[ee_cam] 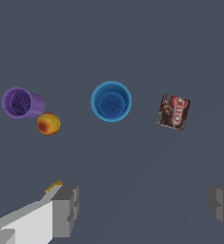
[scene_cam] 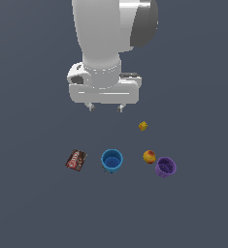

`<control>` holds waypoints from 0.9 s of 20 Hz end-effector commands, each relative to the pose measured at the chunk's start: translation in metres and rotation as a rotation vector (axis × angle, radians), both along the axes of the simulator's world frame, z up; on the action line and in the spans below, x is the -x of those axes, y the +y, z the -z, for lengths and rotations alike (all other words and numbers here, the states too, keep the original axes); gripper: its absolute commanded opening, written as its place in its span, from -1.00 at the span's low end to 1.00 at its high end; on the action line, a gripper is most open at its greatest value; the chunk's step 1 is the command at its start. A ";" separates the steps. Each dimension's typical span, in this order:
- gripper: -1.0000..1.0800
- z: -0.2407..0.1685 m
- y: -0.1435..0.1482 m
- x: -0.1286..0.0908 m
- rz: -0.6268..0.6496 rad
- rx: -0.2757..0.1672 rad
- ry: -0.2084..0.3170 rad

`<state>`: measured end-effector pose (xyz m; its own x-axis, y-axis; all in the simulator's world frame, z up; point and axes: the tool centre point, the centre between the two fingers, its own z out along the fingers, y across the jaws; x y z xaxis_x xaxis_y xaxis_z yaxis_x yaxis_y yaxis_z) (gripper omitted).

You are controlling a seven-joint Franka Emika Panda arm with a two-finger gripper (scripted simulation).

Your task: Pick up a designated object from a clutter of objects.

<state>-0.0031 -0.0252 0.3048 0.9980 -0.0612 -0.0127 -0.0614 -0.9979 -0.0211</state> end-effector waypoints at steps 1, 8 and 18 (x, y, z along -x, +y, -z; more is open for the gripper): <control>0.23 0.000 0.000 0.000 0.000 0.000 0.000; 0.23 -0.003 0.011 0.001 -0.027 0.008 0.001; 0.23 0.002 0.010 -0.001 0.007 0.019 -0.001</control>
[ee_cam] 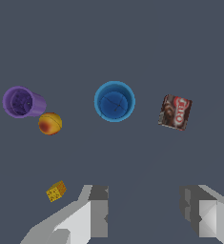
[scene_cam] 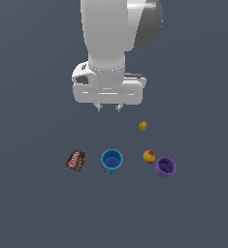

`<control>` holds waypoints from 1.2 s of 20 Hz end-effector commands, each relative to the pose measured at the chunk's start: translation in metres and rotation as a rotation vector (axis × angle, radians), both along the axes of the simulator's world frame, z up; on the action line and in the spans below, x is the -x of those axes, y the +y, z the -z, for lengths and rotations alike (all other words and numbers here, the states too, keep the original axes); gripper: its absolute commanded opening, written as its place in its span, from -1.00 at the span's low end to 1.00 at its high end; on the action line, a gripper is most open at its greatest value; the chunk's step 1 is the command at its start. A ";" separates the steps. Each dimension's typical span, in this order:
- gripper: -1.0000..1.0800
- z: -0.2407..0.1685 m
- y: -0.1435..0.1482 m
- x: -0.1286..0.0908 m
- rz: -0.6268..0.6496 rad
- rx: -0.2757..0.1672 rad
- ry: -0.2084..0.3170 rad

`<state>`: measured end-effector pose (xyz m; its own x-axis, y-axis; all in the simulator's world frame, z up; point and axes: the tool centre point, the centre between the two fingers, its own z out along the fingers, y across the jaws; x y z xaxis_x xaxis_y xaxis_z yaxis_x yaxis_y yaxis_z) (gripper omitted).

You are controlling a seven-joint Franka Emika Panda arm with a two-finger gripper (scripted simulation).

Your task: Pick up a designated object from a clutter of objects.

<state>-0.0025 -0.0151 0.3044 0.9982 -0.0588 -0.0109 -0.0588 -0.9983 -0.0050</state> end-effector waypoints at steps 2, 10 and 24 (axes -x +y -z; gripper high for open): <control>0.23 0.004 -0.001 -0.002 0.028 0.009 -0.002; 0.23 0.022 -0.004 -0.010 0.139 0.043 -0.015; 0.23 0.066 -0.010 -0.027 0.411 0.117 -0.066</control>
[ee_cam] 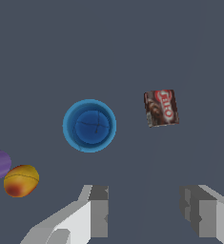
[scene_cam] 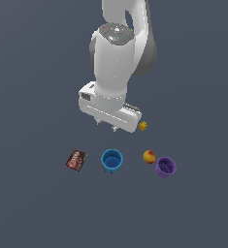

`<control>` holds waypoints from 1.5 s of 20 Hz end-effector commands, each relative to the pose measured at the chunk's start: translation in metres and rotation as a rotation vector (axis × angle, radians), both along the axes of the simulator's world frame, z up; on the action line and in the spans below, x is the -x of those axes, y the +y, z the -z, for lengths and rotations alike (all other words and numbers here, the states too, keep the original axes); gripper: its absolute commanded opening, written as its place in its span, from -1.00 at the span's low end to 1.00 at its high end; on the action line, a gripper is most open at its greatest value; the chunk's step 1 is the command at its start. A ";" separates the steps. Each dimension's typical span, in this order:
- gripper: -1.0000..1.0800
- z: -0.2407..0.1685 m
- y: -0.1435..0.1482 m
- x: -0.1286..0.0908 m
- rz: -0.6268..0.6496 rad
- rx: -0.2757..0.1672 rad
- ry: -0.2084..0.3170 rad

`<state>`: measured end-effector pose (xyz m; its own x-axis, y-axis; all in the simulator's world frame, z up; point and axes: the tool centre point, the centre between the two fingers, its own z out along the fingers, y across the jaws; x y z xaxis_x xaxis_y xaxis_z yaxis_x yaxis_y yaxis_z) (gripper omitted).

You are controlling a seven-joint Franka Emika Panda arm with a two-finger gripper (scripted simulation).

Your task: Pick up a designated object from a clutter of objects.

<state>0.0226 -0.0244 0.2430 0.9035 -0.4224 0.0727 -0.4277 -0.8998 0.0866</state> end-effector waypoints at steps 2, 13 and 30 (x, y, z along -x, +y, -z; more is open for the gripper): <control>0.23 0.011 -0.001 -0.004 0.067 0.017 -0.017; 0.23 0.046 0.000 -0.014 0.263 0.058 -0.079; 0.23 0.098 0.006 -0.023 0.530 0.084 -0.182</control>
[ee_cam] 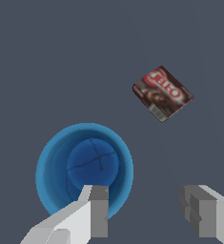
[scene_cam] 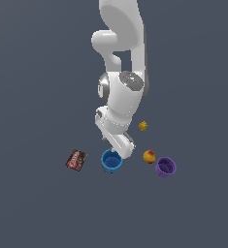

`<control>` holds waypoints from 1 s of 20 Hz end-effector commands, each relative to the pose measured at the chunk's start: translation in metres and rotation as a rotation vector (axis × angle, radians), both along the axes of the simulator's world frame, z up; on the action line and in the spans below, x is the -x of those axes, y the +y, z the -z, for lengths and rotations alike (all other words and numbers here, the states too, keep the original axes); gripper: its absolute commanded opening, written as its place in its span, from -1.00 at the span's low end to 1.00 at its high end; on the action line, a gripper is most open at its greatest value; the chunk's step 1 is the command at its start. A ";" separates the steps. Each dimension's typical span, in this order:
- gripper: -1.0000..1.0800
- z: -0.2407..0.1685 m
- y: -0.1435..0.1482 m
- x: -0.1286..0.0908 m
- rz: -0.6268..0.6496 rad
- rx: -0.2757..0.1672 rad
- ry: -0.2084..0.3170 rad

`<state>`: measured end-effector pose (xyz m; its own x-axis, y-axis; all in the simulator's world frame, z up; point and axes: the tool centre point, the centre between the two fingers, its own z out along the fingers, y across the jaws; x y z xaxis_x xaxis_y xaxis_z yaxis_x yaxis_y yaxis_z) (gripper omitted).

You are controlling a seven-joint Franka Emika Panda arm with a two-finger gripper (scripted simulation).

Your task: Pick up a designated object from a clutter of objects.

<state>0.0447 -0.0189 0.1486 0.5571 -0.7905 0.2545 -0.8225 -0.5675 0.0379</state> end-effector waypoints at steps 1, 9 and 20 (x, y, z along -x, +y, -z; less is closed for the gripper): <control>0.23 0.006 0.001 -0.001 0.031 0.001 -0.014; 0.23 0.018 0.003 -0.002 0.086 0.002 -0.041; 0.23 0.027 0.002 -0.002 0.094 0.002 -0.044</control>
<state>0.0470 -0.0158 0.1251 0.4691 -0.8380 0.2787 -0.8727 -0.4882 0.0011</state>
